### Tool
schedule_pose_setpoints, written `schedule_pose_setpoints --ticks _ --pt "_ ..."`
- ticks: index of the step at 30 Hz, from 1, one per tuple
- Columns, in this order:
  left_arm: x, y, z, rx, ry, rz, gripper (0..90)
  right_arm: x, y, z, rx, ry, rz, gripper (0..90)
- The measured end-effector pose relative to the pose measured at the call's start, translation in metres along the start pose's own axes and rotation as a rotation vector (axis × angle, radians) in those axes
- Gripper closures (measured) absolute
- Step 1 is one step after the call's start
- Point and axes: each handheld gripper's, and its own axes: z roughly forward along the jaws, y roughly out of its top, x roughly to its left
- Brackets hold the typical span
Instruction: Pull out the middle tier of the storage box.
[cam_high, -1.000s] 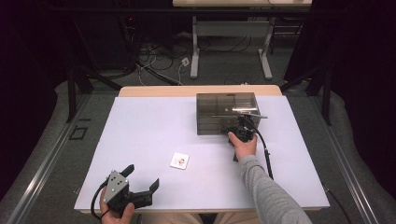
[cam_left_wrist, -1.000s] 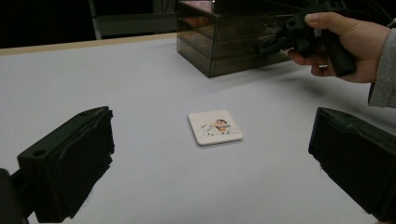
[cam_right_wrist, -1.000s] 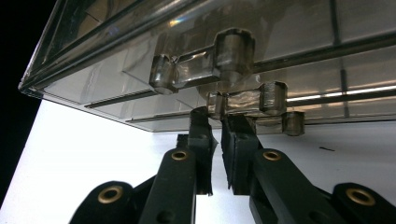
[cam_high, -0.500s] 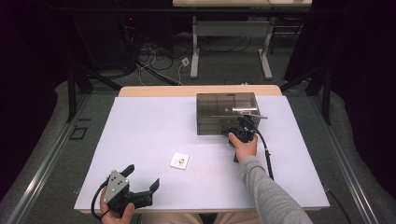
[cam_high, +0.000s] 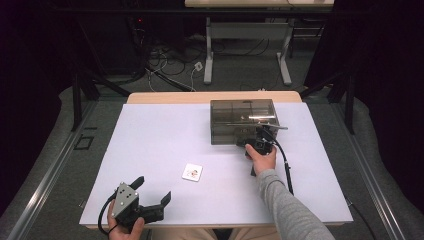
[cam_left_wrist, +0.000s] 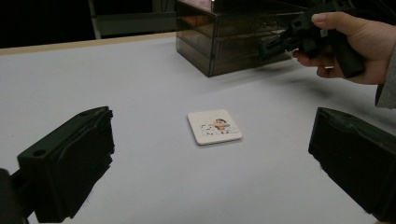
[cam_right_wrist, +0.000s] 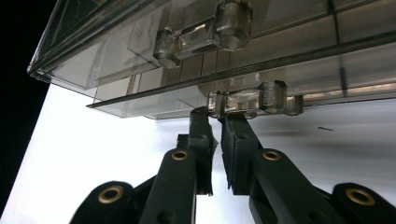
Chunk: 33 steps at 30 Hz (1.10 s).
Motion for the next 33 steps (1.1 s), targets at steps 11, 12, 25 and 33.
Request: schedule_pose_setpoints --ticks 11,12,25,33 --pt "0.0008 0.0001 0.0000 0.014 -0.005 0.007 0.6 -0.0002 -0.0029 -0.0023 -0.002 -0.002 -0.006 83.7" --pt "0.0007 0.0000 0.0001 0.012 -0.005 0.007 0.6 -0.0002 -0.0029 -0.0023 -0.002 -0.002 -0.006 83.7" --pt "-0.0002 -0.0002 0.0007 0.009 -0.004 0.002 0.7 0.0003 -0.0037 -0.0051 0.006 -0.001 -0.002 88.5" --pt "-0.0006 -0.0003 0.0010 0.005 -0.001 0.002 0.7 0.0004 -0.0030 -0.0055 -0.002 0.012 0.021 81.4"
